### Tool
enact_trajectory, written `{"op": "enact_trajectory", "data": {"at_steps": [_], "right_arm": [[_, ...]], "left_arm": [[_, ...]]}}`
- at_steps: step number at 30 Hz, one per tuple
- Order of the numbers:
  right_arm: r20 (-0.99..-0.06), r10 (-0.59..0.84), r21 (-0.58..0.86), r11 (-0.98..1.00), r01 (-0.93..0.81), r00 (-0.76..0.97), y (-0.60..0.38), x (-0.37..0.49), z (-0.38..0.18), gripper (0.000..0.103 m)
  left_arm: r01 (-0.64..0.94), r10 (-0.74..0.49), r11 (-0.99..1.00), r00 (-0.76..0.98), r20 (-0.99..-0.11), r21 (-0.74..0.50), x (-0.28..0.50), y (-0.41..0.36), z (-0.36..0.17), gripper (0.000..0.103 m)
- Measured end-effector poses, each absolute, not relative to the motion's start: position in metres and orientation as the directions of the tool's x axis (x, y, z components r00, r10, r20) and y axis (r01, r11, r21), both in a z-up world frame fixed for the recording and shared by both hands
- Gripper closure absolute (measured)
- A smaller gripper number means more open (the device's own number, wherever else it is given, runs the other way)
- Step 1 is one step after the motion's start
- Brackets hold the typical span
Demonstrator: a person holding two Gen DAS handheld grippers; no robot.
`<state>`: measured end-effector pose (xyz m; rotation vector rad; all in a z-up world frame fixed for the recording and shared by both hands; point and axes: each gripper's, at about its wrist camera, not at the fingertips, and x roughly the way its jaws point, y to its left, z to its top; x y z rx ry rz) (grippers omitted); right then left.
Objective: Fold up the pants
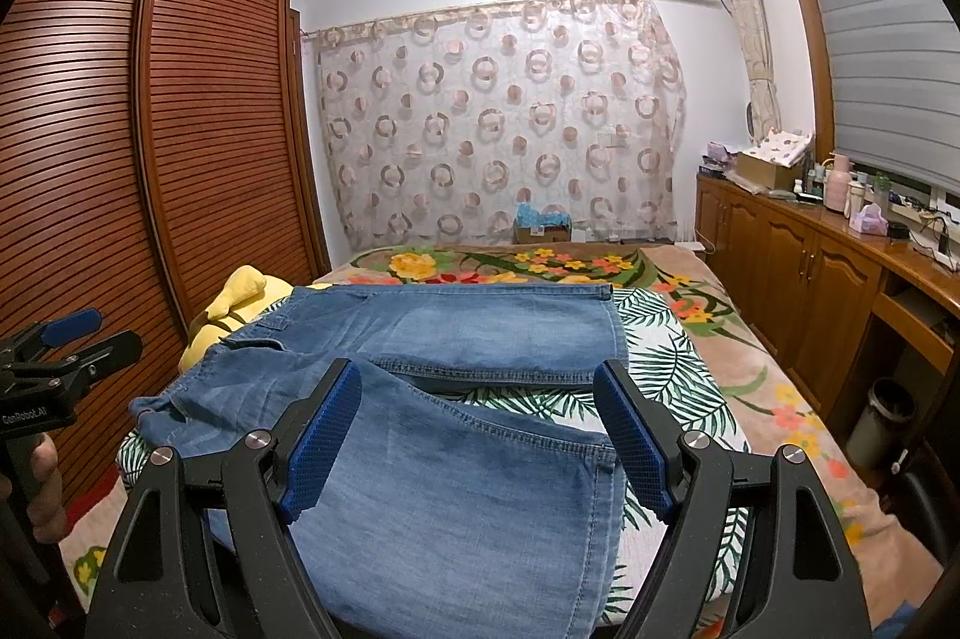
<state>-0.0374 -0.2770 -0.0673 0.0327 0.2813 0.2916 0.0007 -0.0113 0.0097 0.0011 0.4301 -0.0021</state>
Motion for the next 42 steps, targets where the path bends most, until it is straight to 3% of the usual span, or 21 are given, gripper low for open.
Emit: {"op": "enact_trajectory", "data": {"at_steps": [18, 28, 42], "right_arm": [[-0.263, 0.289, 0.069, 0.957, -0.281, 0.921, -0.275, -0.038, -0.066, 0.022], [-0.299, 0.281, 0.056, 0.959, -0.277, 0.912, -0.277, -0.029, -0.073, 0.022], [-0.399, 0.251, 0.043, 0.966, -0.255, 0.882, -0.278, 0.0, -0.087, 0.022]], "left_arm": [[0.004, -0.003, 1.0, 0.91, -0.415, 0.0, 0.0, -0.011, 0.009, 0.002], [0.018, -0.023, 1.0, 0.879, -0.476, -0.014, 0.001, -0.016, 0.027, 0.002], [-0.019, 0.003, 1.0, 0.832, -0.554, -0.022, 0.023, 0.036, -0.024, 0.002]]}}
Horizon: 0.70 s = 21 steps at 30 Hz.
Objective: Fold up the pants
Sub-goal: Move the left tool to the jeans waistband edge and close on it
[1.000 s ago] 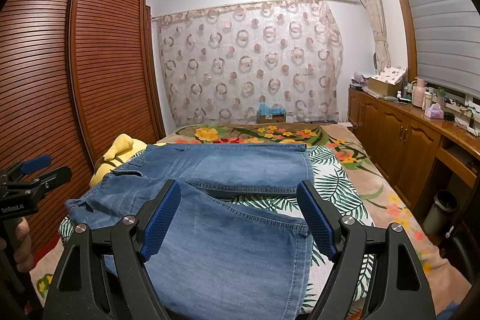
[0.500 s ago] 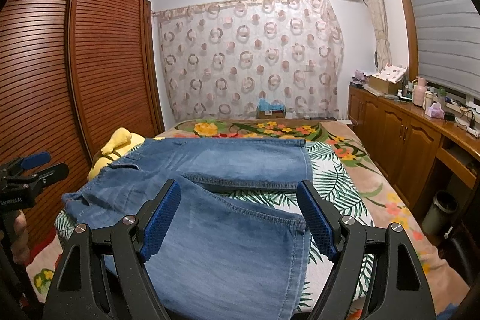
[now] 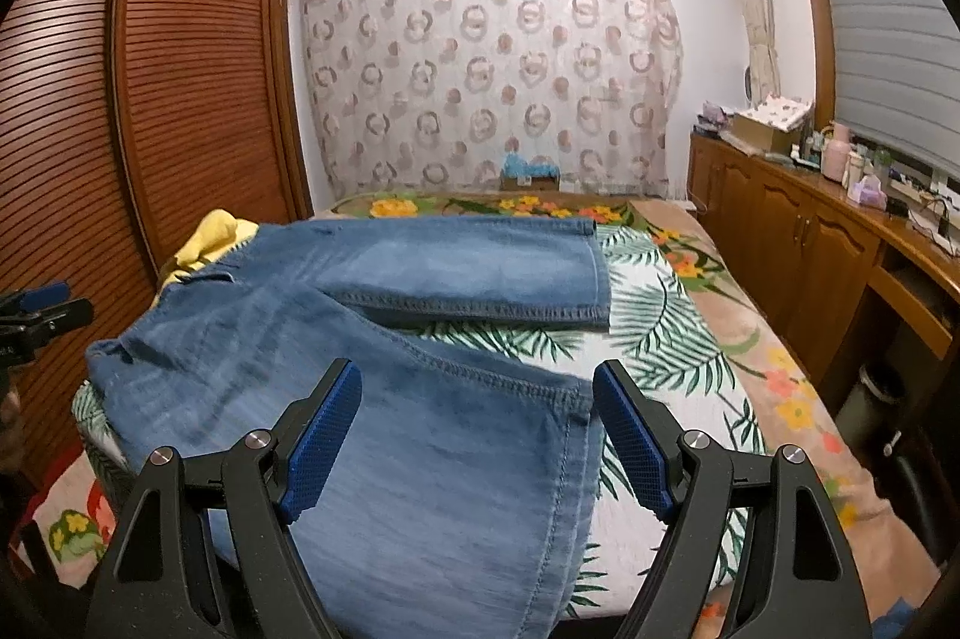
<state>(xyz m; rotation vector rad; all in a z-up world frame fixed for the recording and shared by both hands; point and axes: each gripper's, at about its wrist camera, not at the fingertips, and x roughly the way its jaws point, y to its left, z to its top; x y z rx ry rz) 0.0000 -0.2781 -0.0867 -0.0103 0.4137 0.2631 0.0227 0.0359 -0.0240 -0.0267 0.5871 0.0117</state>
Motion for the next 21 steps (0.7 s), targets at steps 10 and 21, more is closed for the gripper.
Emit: {"op": "enact_trajectory", "data": {"at_steps": [10, 21], "right_arm": [[-0.457, 0.222, 0.027, 0.971, -0.236, 0.861, -0.273, 0.003, -0.084, 0.022], [-0.515, 0.192, 0.01, 0.976, -0.218, 0.835, -0.272, 0.013, -0.09, 0.022]], "left_arm": [[-0.092, 0.048, 0.994, 0.826, -0.561, -0.051, 0.024, 0.093, -0.035, 0.01], [-0.238, 0.135, 0.968, 0.767, -0.627, -0.083, 0.027, 0.165, -0.071, 0.026]]}}
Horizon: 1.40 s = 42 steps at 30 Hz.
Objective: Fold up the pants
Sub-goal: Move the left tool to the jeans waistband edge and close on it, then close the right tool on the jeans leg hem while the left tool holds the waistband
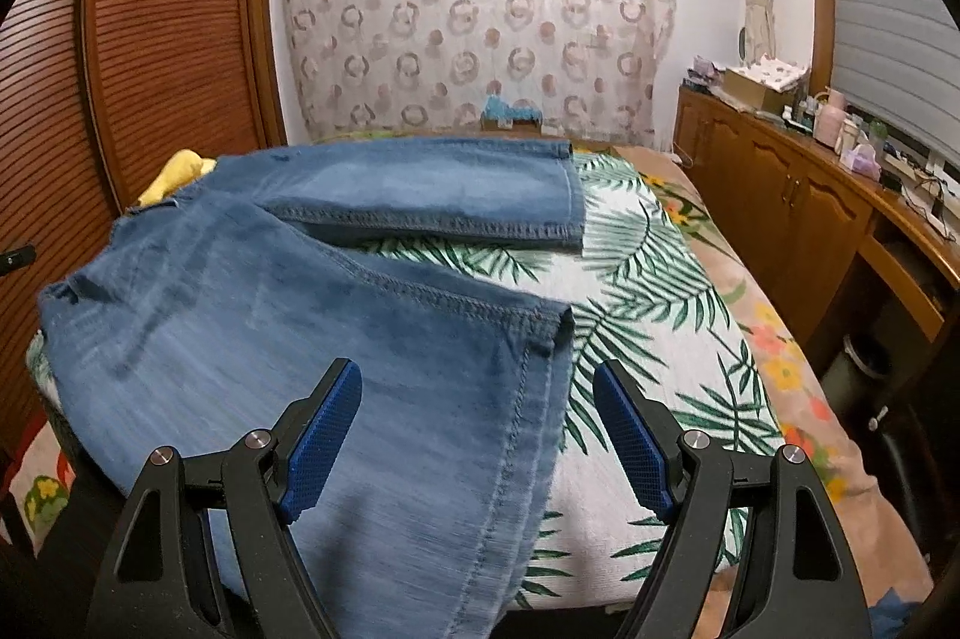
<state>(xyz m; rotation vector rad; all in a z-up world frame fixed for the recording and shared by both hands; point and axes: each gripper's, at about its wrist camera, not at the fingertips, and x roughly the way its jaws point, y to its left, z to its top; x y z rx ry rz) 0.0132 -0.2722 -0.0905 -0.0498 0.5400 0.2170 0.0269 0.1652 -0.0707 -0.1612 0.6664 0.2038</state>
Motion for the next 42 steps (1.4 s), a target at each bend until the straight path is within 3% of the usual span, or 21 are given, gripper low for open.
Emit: {"op": "enact_trajectory", "data": {"at_steps": [14, 22, 27, 33, 42], "right_arm": [[-0.557, 0.189, 0.008, 0.975, -0.222, 0.809, -0.278, 0.01, -0.087, 0.022], [-0.588, 0.187, 0.023, 0.976, -0.215, 0.787, -0.294, 0.008, -0.091, 0.022], [-0.603, 0.196, 0.028, 0.974, -0.225, 0.773, -0.294, 0.007, -0.091, 0.022], [-0.615, 0.215, 0.032, 0.968, -0.249, 0.758, -0.292, 0.001, -0.093, 0.022], [-0.623, 0.225, 0.022, 0.962, -0.27, 0.749, -0.284, -0.007, -0.09, 0.024]], "left_arm": [[-0.318, 0.138, 0.942, 0.664, -0.735, -0.111, 0.044, 0.2, -0.129, 0.031], [-0.305, 0.105, 0.943, 0.651, -0.752, -0.132, 0.047, 0.206, -0.136, 0.034], [-0.283, 0.086, 0.948, 0.669, -0.738, -0.146, 0.048, 0.206, -0.132, 0.054], [-0.239, 0.064, 0.959, 0.701, -0.71, -0.15, 0.044, 0.2, -0.119, 0.069], [-0.241, 0.083, 0.962, 0.714, -0.695, -0.132, 0.042, 0.195, -0.112, 0.072]]}}
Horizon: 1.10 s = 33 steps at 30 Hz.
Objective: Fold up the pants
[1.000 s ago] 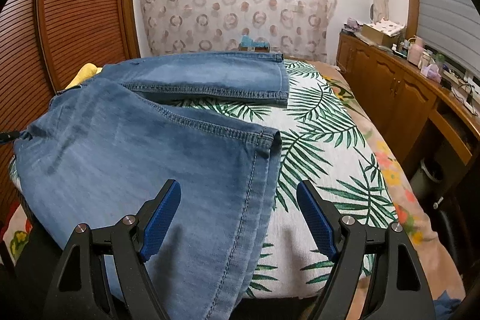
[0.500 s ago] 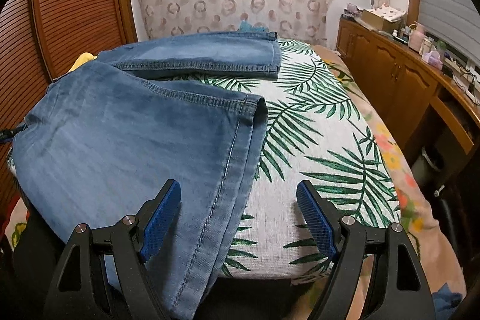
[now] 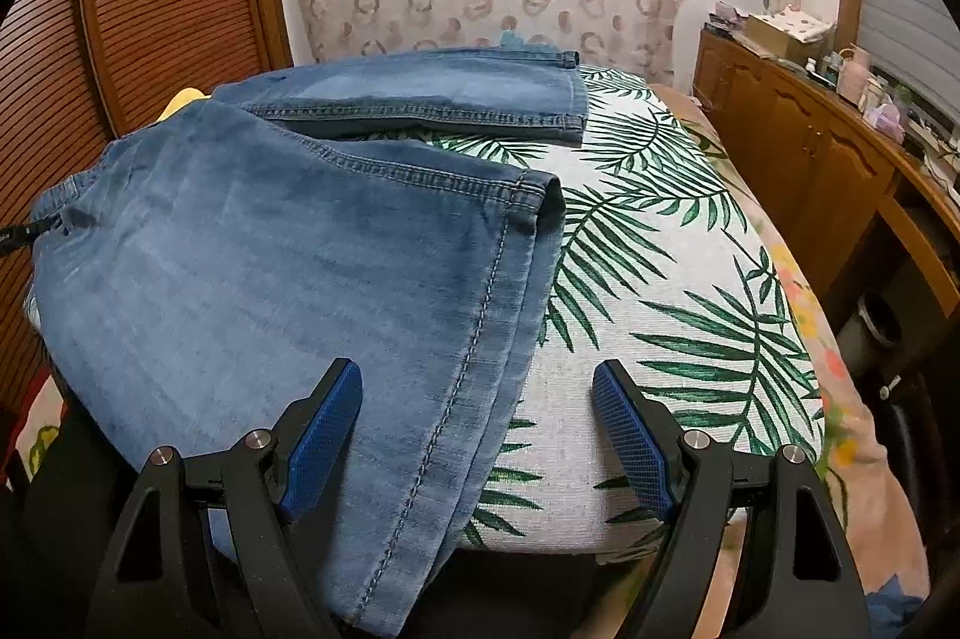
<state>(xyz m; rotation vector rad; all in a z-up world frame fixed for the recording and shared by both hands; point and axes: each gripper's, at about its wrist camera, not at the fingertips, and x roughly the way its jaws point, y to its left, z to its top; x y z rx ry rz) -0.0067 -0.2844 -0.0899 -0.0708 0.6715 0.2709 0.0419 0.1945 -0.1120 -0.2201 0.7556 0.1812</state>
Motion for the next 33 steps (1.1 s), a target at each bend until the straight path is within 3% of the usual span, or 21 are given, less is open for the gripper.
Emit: {"op": "enact_trajectory", "data": {"at_steps": [4, 7, 12, 15, 23, 33], "right_arm": [[-0.627, 0.238, 0.011, 0.955, -0.297, 0.741, -0.279, -0.008, -0.088, 0.031], [-0.632, 0.255, 0.006, 0.946, -0.324, 0.732, -0.277, -0.013, -0.086, 0.049], [-0.637, 0.267, 0.02, 0.944, -0.331, 0.723, -0.283, -0.014, -0.083, 0.085], [-0.631, 0.3, 0.038, 0.933, -0.357, 0.716, -0.283, -0.015, -0.078, 0.094], [-0.535, 0.373, 0.034, 0.906, -0.422, 0.758, -0.275, -0.019, -0.025, 0.097], [-0.472, 0.444, -0.012, 0.86, -0.51, 0.761, -0.234, 0.005, 0.006, 0.098]], "left_arm": [[-0.244, 0.085, 0.961, 0.713, -0.696, -0.133, 0.041, 0.193, -0.114, 0.072], [-0.249, 0.092, 0.961, 0.705, -0.703, -0.124, 0.044, 0.192, -0.114, 0.073], [-0.222, 0.079, 0.968, 0.715, -0.694, -0.118, 0.046, 0.185, -0.107, 0.085], [-0.204, 0.076, 0.972, 0.736, -0.672, -0.113, 0.045, 0.18, -0.095, 0.086], [-0.135, 0.046, 0.985, 0.81, -0.585, -0.109, 0.042, 0.162, -0.052, 0.087], [-0.09, 0.025, 0.992, 0.829, -0.558, -0.088, 0.046, 0.145, -0.037, 0.087]]}}
